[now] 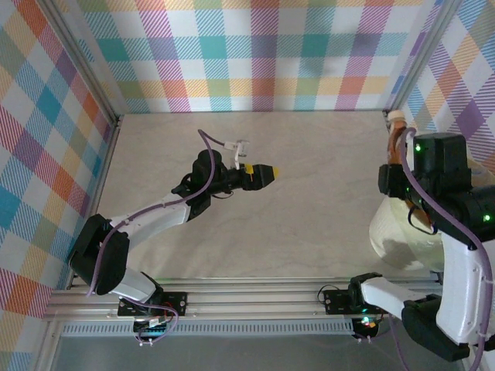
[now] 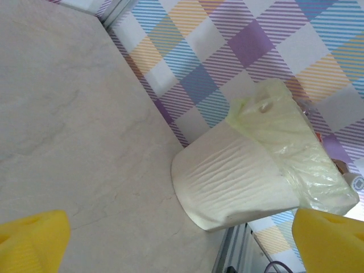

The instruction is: Put the plastic bottles in the bin

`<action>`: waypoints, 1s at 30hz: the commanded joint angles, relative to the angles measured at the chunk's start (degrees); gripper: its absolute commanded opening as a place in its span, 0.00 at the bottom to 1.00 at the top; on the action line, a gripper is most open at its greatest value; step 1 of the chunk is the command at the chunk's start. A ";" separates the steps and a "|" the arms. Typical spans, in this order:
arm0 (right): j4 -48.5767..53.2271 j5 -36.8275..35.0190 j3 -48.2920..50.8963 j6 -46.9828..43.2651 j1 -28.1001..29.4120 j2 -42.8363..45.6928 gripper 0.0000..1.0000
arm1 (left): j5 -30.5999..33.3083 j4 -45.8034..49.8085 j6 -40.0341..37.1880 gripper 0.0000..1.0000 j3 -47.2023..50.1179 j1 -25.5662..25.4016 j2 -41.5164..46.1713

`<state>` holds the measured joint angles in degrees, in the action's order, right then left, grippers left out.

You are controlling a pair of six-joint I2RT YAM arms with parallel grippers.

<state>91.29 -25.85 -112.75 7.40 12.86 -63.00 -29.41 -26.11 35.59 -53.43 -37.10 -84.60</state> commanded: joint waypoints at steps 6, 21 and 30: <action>11.08 0.25 3.94 7.95 -5.83 -1.70 0.58 | 1.74 -0.21 1.31 1.00 -0.55 -0.60 1.90; 2.67 9.59 13.48 23.31 -6.01 7.02 0.56 | 2.43 -1.93 3.12 1.00 -0.82 -1.76 -3.26; 0.65 15.62 9.72 37.56 -6.04 12.23 0.61 | 3.00 -3.41 4.19 1.00 -1.07 -1.98 -5.90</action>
<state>91.81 -14.31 -101.41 37.12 7.09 -51.57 -26.89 -26.63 39.13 -53.43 -38.54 -89.60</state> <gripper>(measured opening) 0.596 0.998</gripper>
